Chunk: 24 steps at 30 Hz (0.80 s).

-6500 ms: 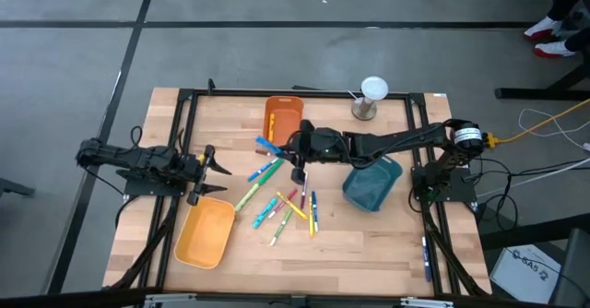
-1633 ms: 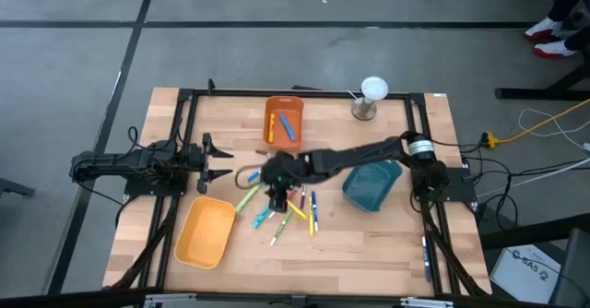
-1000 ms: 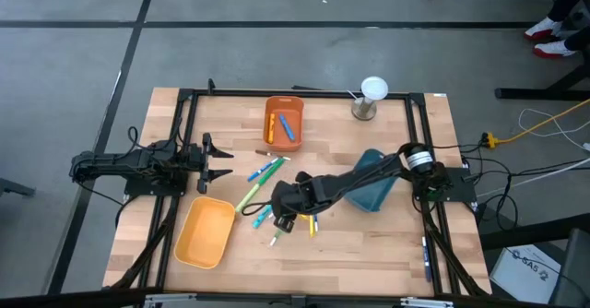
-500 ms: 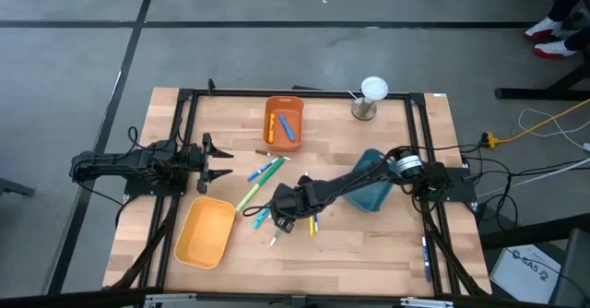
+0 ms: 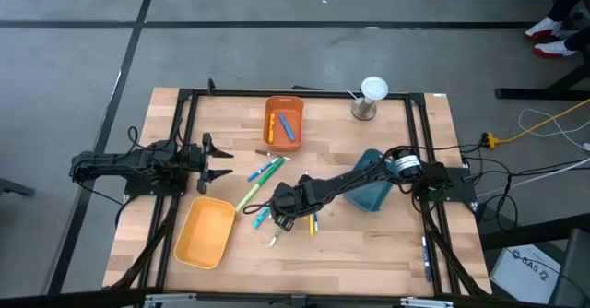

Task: Pick & Place Markers
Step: Put the left yellow pen into the blue bin

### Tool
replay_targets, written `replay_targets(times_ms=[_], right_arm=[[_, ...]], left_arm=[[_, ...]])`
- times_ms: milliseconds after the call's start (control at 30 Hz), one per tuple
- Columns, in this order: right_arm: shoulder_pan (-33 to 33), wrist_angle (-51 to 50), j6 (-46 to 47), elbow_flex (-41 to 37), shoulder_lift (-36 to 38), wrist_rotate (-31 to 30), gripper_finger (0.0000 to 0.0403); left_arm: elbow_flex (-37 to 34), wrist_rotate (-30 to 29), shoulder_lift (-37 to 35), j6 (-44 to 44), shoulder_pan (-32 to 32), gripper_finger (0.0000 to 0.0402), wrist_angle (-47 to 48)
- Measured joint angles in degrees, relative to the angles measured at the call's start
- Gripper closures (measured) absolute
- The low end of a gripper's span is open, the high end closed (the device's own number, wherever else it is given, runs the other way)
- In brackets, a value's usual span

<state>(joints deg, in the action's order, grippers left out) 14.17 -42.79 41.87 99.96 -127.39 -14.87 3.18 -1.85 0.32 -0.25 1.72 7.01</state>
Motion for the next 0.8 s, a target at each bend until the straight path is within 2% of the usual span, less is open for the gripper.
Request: replay_targets(times_ms=[133,467,800], right_arm=[[-0.02,-0.15,1.24,0.0,-0.01,1.95,0.0274],[-0.02,-0.39,1.23,0.0,-0.01,2.03,0.0359],[-0.31,-0.2,-1.19,0.0,0.0,4.58,0.036]], left_arm=[[0.0,-0.02,0.0,-0.01,0.0,0.0187,0.0],[-0.02,-0.01,0.0,0.0,0.0,0.0187,0.01],[-0.02,0.0,0.0,0.0,0.0,0.0187,0.02]])
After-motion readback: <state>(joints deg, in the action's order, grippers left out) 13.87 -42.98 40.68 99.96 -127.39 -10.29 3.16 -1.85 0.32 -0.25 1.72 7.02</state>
